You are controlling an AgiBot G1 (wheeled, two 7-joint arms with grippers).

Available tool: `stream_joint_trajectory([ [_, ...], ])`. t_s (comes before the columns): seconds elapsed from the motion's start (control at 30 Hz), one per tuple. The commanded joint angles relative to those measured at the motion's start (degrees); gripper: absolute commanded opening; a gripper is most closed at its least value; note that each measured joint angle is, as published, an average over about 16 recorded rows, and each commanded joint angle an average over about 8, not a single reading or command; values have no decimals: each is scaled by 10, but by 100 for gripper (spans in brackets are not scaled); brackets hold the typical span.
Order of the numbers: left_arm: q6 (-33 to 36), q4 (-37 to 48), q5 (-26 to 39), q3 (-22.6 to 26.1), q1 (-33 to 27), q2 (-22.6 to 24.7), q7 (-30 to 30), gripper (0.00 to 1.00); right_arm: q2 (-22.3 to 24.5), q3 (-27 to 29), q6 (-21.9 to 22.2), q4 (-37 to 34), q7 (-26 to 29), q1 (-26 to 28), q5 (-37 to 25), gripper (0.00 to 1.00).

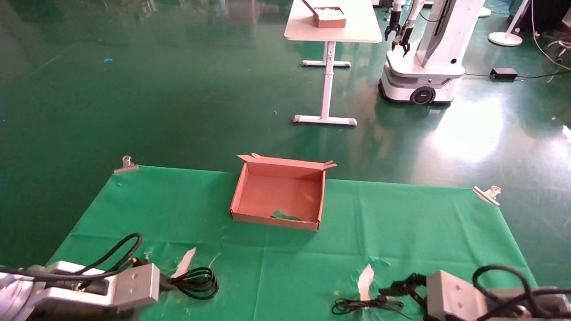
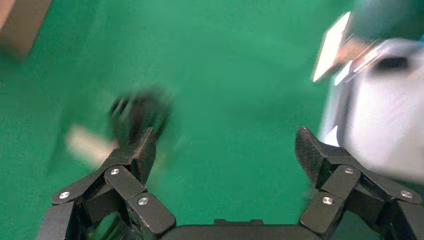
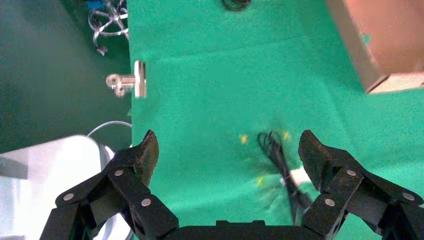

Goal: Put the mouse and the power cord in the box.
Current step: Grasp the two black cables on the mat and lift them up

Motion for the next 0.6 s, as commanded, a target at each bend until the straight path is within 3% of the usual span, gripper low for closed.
stream_joint_trajectory([
  [0.03, -6, 3, 18, 7, -3, 6, 1, 100, -2, -2, 0, 0, 1, 0, -1, 100],
  [0.3, -70, 101, 193, 69, -34, 106, -30, 100, 2, -5, 1, 6, 20, 7, -14, 100],
  [0.6, -119, 200, 272, 98, -68, 177, -18, 100, 12, -5, 4, 8, 29, 2, -19, 100],
])
